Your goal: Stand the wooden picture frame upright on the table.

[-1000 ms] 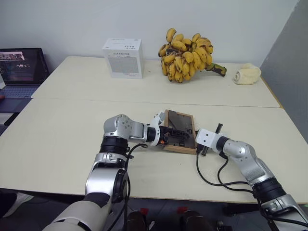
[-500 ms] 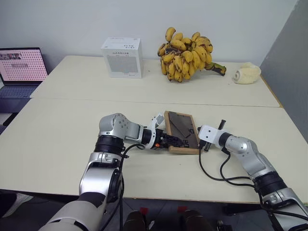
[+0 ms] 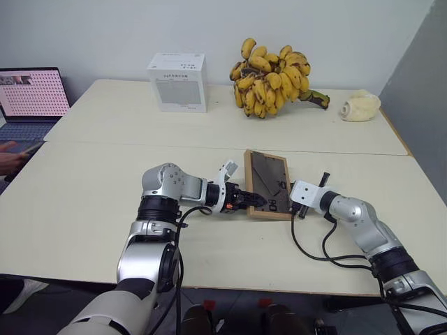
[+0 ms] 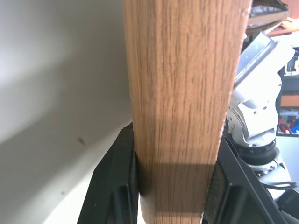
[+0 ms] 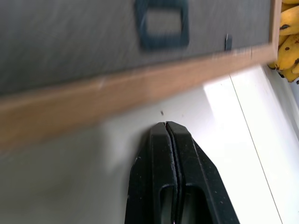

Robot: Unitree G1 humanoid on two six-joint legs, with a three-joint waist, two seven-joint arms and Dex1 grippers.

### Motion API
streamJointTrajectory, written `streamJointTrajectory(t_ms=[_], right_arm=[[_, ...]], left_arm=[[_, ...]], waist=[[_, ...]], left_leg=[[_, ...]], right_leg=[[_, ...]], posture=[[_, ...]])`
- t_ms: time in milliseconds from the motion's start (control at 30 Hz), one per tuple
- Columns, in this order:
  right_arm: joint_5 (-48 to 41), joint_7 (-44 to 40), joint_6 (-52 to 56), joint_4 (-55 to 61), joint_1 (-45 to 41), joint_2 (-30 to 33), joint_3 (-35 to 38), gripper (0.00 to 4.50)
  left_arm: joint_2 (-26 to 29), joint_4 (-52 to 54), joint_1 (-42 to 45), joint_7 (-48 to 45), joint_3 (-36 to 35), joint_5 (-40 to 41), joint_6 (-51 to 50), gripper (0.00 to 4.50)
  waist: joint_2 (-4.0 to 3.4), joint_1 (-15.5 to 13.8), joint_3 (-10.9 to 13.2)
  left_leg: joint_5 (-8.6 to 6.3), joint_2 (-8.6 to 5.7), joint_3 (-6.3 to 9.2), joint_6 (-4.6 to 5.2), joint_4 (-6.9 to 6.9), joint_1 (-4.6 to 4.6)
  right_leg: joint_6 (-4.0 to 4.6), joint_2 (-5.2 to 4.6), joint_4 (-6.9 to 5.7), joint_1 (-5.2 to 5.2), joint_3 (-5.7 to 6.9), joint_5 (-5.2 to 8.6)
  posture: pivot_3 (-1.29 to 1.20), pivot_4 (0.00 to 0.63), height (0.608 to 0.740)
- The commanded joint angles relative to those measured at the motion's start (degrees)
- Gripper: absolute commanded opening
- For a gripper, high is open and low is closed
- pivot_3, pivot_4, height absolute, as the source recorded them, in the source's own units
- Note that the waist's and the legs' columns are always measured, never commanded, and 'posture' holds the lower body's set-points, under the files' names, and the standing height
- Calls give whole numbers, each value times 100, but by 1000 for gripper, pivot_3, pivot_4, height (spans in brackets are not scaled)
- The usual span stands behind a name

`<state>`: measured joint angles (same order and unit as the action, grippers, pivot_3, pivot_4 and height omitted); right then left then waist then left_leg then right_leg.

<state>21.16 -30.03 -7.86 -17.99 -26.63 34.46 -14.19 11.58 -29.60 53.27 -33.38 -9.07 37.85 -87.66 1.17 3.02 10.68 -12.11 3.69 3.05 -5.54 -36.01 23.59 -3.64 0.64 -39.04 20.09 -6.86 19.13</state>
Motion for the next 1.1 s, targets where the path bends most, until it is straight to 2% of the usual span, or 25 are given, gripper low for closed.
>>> streamJointTrajectory(t_ms=[33,100,200,333,467,533,600,700,800,1000,1100], right_arm=[[-231,-149,55,292,266,385,412,180],[-451,-308,136,529,401,532,611,393],[-871,-569,410,1006,555,693,952,1084],[-1782,-1034,1361,2086,488,711,1511,2113],[-2898,-1188,2961,3271,-13,420,1826,2998],[-3473,-1096,3718,3747,-441,169,1887,3520],[-4142,-954,4458,4108,-906,-150,1973,3854],[-4969,-613,5321,4350,-1485,-702,2116,3854],[-5306,-324,5726,4345,-1767,-1033,2119,3854],[-5192,-141,5525,4042,-1781,-1289,1850,3854],[-5044,-200,5247,3835,-1666,-1281,1728,3854]], left_arm=[[219,323,54,-285,18,14,522,1286],[358,441,-13,-414,124,-44,838,1286],[597,749,-154,-688,326,-99,1317,1286],[925,1206,-306,-1048,571,-191,1842,1286],[1214,1809,-469,-1437,912,-282,2322,1286],[1251,1898,-413,-1510,882,-207,2349,1286],[1265,1939,-330,-1562,864,-201,2423,1286],[1254,2048,-224,-1604,874,-183,2433,1286],[1224,2212,-170,-1603,885,-125,2375,1286],[1158,2473,-60,-1564,910,-52,2337,1286],[1176,2634,-25,-1595,913,28,2248,1286]], waist=[[0,-12,0],[0,-19,0],[-3,-31,3],[-8,-28,11],[-9,-7,11],[-9,-17,12],[-10,-19,13],[-10,-18,13],[-10,-56,13],[-11,-124,13],[-11,-119,13]], left_leg=[[1,0,0,-2,-1,9],[8,-1,0,-14,-1,24],[9,0,-2,-15,0,29],[9,1,-5,-16,1,32],[9,2,-5,-15,1,31],[7,3,-1,-10,0,31],[0,2,1,3,0,33],[-1,4,6,5,1,34],[-1,2,10,6,1,47],[5,2,6,11,-7,131],[5,2,3,10,-6,130]], right_leg=[[0,0,0,7,0,0],[0,-1,1,17,0,0],[1,-1,4,19,-1,0],[2,-1,6,24,-3,1],[2,0,4,24,-4,1],[3,1,3,23,0,1],[3,1,2,24,2,1],[3,1,0,25,6,2],[5,1,2,33,10,2],[7,0,-18,131,10,1],[9,0,-41,144,10,1]], posture=[[0,150,740],[0,150,740],[0,150,740],[0,150,740],[0,150,740],[0,150,740],[0,150,740],[0,150,740],[0,150,740],[0,150,740],[0,150,740]])
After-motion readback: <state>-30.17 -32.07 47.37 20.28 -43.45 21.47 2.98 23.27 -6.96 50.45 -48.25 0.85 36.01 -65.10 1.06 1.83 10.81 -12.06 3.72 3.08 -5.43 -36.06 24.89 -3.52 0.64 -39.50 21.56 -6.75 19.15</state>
